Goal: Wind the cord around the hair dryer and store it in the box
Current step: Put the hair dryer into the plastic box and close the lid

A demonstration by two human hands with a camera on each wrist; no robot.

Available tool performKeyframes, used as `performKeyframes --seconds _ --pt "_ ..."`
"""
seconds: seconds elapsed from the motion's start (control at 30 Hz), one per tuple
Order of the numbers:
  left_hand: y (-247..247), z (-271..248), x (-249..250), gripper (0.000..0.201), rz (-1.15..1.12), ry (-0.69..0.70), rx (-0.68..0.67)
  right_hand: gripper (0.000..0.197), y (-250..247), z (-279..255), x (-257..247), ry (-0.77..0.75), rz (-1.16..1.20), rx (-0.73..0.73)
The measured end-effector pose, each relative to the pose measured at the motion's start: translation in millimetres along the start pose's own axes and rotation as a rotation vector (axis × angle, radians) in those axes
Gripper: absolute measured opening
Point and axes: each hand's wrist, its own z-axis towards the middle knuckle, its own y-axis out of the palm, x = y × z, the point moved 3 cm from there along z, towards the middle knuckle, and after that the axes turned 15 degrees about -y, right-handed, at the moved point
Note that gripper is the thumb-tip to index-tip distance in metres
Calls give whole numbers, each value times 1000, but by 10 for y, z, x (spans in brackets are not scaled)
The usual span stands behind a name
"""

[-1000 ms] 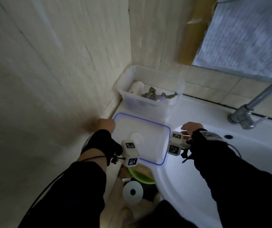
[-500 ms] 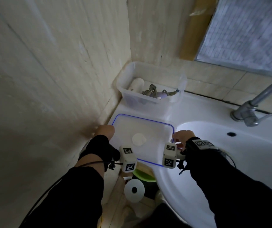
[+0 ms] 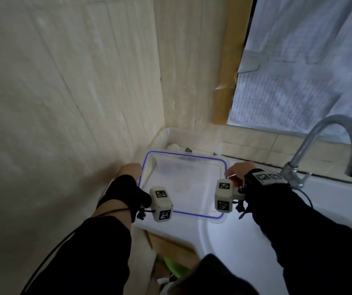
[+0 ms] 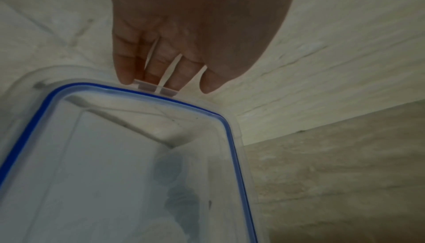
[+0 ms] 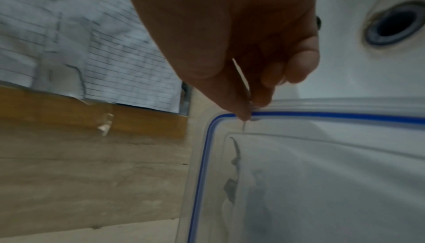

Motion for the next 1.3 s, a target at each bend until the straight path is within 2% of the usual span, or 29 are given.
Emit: performKeyframes --seconds 0.07,0.13,0.3,0.43,0.53,0.57,0.63,0.7,0.73,0.8,0.83,0.87,1.0,1.1,1.17,1.3 --pt "-68 -11 81 40 -65 32 4 24 -98 -73 -119 -45 27 23" --pt "-139 -63 187 24 -131 56 1 18 -180 -117 -242 -93 67 34" --pt "-209 -262 432 45 -305 21 -108 29 -434 -194 -481 -170 123 103" --pt "-152 -415 593 32 -396 87 -213 26 -585 -188 -564 -171 90 116" --pt "-136 -383 715 18 -406 154 -230 11 -614 -128 -563 -170 29 52" --pt "-137 -349 738 23 -372 173 -229 7 -610 -117 -562 -170 24 44" --pt "-141 -281 764 30 -331 241 -185 6 -605 -111 -563 -159 -6 40" --pt "-104 -202 812 28 -386 212 -266 15 -596 -119 -566 -123 -48 32" --pt "-90 -123 822 27 -341 255 -267 19 -588 -127 -572 -113 -54 26" --pt "-101 -99 843 23 -343 258 -221 23 -554 -109 -573 -98 -51 20" --pt "-127 -69 857 20 -346 265 -157 25 -533 -74 -567 -90 -47 21" --pt "-130 -2 886 19 -336 227 -122 28 -500 -40 -563 -79 -52 21" --pt "-90 147 989 28 -241 249 -53 35 -328 143 -541 -61 -135 -26" --pt "40 280 1080 13 -115 316 -19 30 -210 320 -481 -40 -67 -42" --pt "129 418 1117 27 -148 338 -20 28 -126 456 -439 1 -21 -35" --pt "288 727 1149 37 -91 305 -17 26 4 687 -363 54 44 5"
